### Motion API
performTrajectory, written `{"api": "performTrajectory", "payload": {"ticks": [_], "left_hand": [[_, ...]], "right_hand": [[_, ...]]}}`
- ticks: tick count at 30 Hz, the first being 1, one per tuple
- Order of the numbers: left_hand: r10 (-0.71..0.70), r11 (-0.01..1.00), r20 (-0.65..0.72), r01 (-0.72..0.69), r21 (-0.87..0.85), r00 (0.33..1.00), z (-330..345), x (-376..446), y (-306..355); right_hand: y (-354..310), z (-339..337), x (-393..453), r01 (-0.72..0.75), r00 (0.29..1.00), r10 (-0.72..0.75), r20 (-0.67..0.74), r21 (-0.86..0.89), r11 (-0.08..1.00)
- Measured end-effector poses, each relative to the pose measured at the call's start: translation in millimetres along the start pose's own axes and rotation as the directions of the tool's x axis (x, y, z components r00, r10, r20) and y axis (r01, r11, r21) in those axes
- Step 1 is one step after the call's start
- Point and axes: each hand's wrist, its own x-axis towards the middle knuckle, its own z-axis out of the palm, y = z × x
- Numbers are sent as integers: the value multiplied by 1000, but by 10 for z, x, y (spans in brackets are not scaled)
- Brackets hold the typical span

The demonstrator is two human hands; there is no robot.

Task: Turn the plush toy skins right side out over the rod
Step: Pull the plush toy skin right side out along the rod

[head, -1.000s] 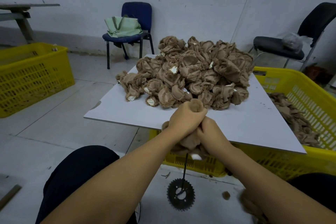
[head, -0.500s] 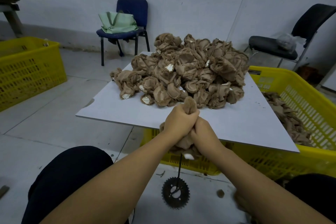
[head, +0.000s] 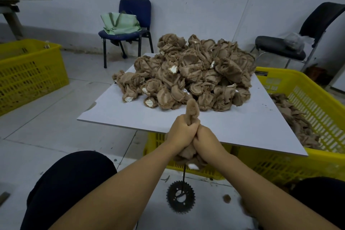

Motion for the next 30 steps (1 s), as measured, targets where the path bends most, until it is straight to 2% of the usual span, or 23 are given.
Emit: {"api": "performTrajectory", "payload": {"ticks": [3, 5, 7, 10, 13, 16, 21, 22, 24, 26, 27, 29, 30], "left_hand": [[64, 997, -72, -61, 36, 995, -13, 15, 167], [141, 985, -202, -158, -70, 969, -32, 8, 342], [155, 956, -304, -220, -194, 940, -38, 13, 468], [79, 946, -240, -149, -288, 967, -28, 12, 527], [-22, 956, -94, -7, -292, 995, -60, 25, 524], [-26, 973, -38, 16, -231, 999, -120, -18, 555], [141, 962, -239, -190, -196, 961, -106, -79, 657], [125, 963, -238, -176, -202, 963, -110, -57, 662], [12, 987, -111, -29, -160, 994, -98, -36, 587], [-172, 984, 87, 167, 62, 981, -54, -55, 440], [-250, 961, 131, 230, 154, 959, -42, -73, 381], [-310, 940, 144, 279, 198, 940, -62, -48, 345], [-291, 944, 146, 260, 202, 945, -89, -24, 375]], "right_hand": [[-46, -153, 17, 31, 999, -31, -31, 9, 999], [-134, -291, 18, 106, 986, -100, -133, 34, 994], [-224, -404, 9, 199, 954, -188, -232, 24, 980], [-304, -450, 51, 153, 963, -160, -218, -51, 987], [-324, -442, 70, 58, 986, -69, -151, -71, 996], [-333, -468, 4, 47, 992, -51, -117, -31, 998], [-339, -505, -53, 167, 955, -166, -246, -18, 986], [-298, -496, -22, 171, 954, -172, -244, -25, 985], [-167, -396, 39, 96, 986, -98, -137, -23, 995], [-2, -178, 59, -29, 997, 32, 67, -45, 999], [67, -75, 74, -75, 988, 79, 134, -39, 996], [139, 11, 121, -126, 980, 123, 155, 11, 992], [120, 4, 129, -118, 982, 112, 150, 29, 993]]}}
